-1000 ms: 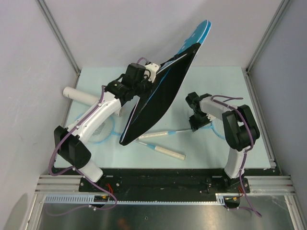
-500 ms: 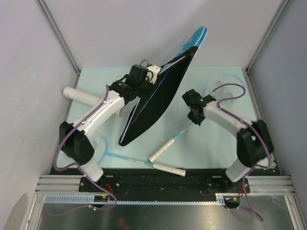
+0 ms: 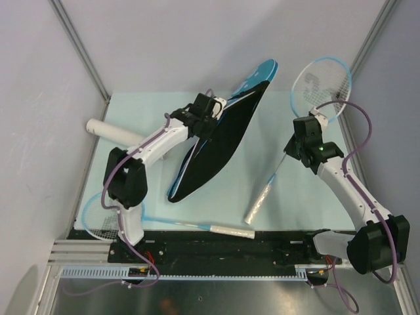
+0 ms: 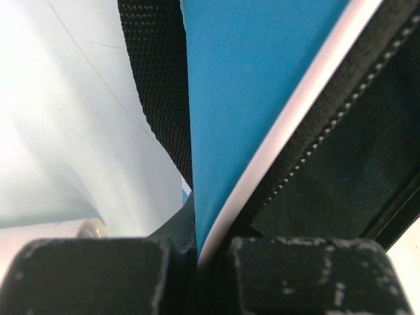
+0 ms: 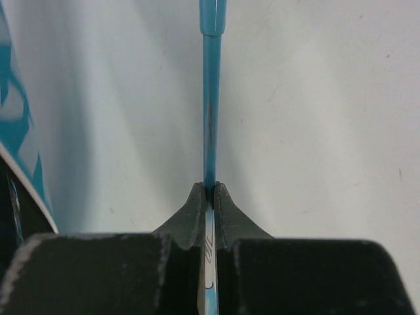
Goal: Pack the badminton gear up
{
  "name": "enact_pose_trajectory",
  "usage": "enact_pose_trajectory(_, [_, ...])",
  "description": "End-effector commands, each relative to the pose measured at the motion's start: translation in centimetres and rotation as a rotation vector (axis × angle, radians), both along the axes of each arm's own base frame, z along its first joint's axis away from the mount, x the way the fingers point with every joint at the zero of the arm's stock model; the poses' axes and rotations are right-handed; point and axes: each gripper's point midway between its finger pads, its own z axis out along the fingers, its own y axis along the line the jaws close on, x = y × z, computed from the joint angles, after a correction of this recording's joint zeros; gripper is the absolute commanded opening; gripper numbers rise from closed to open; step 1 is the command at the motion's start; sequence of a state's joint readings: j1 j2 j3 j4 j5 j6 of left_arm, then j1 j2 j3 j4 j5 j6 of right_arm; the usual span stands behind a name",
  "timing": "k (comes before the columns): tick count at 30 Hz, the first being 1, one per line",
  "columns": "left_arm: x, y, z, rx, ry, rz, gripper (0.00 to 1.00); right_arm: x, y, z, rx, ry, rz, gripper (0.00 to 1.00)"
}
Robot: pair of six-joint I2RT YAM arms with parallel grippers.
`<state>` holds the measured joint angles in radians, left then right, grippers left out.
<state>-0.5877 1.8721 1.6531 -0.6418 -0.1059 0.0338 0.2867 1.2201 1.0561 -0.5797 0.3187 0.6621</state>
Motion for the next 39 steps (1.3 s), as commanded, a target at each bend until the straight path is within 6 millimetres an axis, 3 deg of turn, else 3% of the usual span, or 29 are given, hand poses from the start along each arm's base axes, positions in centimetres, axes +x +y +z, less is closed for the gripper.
enact_pose_trajectory(1, [2.5,-2.1,1.5,-0.050,-0.071,0.013,0.00,-2.5,1.7,1.1,-0.043,0.057,0.242,0.00])
enact_pose_trajectory(4, [3.1,-2.6,0.7,-0.038,-0.067,0.022,0.00,-5.0,3.5,1.6,0.008,0.086,0.316,0.00])
enact_pose_trajectory(8, [4.3,-3.0,0.7,-0.030,-0.086,0.040,0.00,-6.6,5.3,2.4,0.148,0.103,0.319,0.00])
enact_pose_trajectory(13, [5.1,-3.9,0.8,-0.032,-0.102,0.038,0.00,-7.9,7.6,1.0,0.228,0.202,0.324,0.00])
enact_pose_trajectory(21, [5.7,-4.6,2.3,-0.012,-0.158,0.042,0.00,-8.5,10.1,-3.1,0.250,0.378,0.243,0.00])
enact_pose_trajectory(25, [5.1,-5.3,2.7,0.033,-0.190,0.017,0.00,-7.4,11.1,-3.3,0.261,0.360,0.209,0.00])
enact_pose_trajectory(30, [4.2,-6.7,2.8,0.069,-0.213,-0.021,0.00,-7.7,12.9,-4.0,0.230,0.368,0.207,0.00])
enact_pose_trajectory(39, [4.9,-7.4,2.5,0.069,-0.215,-0.030,0.00,-9.3,12.8,-3.2,0.142,0.299,0.155,0.00])
